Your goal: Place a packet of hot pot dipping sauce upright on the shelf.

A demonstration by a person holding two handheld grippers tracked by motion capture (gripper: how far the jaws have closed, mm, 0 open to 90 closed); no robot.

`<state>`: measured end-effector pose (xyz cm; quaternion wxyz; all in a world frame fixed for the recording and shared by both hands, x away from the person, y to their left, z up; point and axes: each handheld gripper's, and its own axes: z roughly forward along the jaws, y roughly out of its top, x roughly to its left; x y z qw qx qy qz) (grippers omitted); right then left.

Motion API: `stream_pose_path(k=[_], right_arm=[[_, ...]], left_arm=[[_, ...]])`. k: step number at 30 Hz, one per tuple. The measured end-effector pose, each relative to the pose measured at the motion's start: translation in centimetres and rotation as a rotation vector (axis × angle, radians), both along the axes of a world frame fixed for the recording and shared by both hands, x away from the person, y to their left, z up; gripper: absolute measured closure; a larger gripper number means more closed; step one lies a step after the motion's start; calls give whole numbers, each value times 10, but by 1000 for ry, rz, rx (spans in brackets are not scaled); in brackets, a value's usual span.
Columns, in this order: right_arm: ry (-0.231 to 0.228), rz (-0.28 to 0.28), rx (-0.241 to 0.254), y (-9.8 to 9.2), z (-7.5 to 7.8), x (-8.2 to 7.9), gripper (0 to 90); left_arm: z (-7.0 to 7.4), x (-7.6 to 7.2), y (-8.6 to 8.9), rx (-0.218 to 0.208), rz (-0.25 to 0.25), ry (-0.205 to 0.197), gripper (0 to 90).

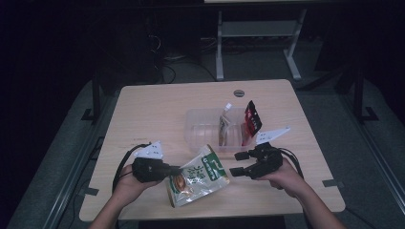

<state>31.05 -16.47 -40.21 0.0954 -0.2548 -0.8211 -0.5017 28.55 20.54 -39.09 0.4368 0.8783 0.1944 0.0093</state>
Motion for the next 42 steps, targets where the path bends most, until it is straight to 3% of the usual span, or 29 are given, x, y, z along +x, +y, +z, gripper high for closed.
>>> stream_pose_path(k=[11, 15, 19, 26, 32, 42], right_arm=[[26, 89, 46, 33, -3, 11, 297], [54, 136, 77, 48, -5, 18, 391], [53, 160, 89, 55, -7, 20, 472], [69, 163, 116, 52, -12, 19, 641], [76, 180, 124, 51, -12, 19, 722], [38, 196, 123, 50, -12, 18, 866]], left_arm=[[5, -3, -1, -25, -10, -23, 900], [6, -3, 1, -41, -13, -19, 900], [6, -3, 2, -46, -16, -27, 900], [5, -4, 1, -50, -16, -25, 900], [4, -2, 1, -44, -13, -27, 900], [3, 0, 1, -53, -12, -45, 900]])
